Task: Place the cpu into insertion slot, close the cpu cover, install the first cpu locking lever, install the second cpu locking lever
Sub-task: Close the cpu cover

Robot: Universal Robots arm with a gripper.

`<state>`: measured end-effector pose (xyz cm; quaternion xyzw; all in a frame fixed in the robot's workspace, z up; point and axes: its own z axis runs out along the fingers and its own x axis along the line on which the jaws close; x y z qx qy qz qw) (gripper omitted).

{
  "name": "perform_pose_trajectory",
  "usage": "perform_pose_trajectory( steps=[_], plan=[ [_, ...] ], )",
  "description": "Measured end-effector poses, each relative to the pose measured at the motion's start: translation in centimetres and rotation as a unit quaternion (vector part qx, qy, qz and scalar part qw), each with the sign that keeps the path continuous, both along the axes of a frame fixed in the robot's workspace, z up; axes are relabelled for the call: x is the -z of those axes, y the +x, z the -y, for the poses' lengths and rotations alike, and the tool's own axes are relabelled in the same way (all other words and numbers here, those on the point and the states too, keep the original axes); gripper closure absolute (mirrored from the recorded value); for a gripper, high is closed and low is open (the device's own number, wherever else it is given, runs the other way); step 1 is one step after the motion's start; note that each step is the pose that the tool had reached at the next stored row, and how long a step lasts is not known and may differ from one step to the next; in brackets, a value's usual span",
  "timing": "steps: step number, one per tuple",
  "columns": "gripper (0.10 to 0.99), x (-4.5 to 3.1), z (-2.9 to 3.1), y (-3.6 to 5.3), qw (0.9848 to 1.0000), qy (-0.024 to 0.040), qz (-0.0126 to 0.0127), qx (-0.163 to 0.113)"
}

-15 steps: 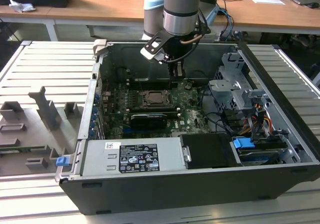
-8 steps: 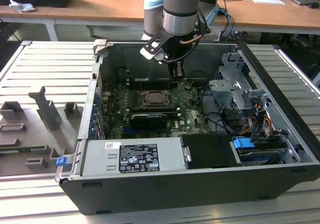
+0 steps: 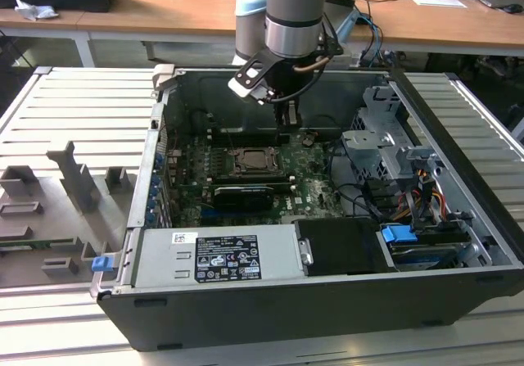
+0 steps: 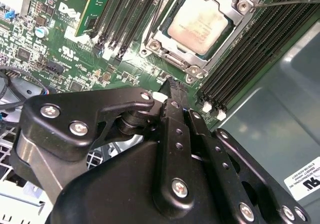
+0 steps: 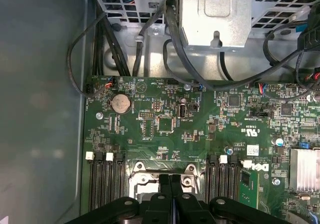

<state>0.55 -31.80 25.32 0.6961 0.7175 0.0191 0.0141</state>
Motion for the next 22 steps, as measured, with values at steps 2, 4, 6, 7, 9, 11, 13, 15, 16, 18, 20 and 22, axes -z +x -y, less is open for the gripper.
perform_pose_trajectory(
  steps=[2,4,6,7,9,11,13,15,16,18,20,22],
  plan=[
    [0.98,0.0,0.0,-0.05,1.0,-0.0001,0.0,0.0],
    [0.98,0.03,0.0,-0.18,1.0,0.0,0.0,0.0],
    [0.98,0.07,0.0,-0.36,1.0,0.0004,0.0,0.0],
    [0.98,0.17,-0.01,-0.51,1.0,0.0006,0.0001,0.0],
    [0.98,0.29,0.0,-0.58,1.0,0.0004,-0.0001,0.0],
    [0.98,0.9,0.0,-0.67,1.0,0.0004,-0.0004,-0.001],
    [0.98,1.09,0.0,-0.75,1.0,0.0004,-0.0005,-0.002],
    [0.98,1.14,-0.01,-0.95,1.0,0.0004,-0.0005,-0.003],
    [0.98,1.15,-0.03,-1.1,1.0,0.0004,-0.0005,-0.003],
    [0.98,1.17,-0.06,-1.56,1.0,0.0004,-0.0005,-0.003],
    [0.98,1.18,-0.09,-2.04,1.0,0.0004,-0.0005,-0.003],
    [0.98,1.18,-0.09,-2.37,1.0,0.0004,-0.0005,-0.003]
  ],
)
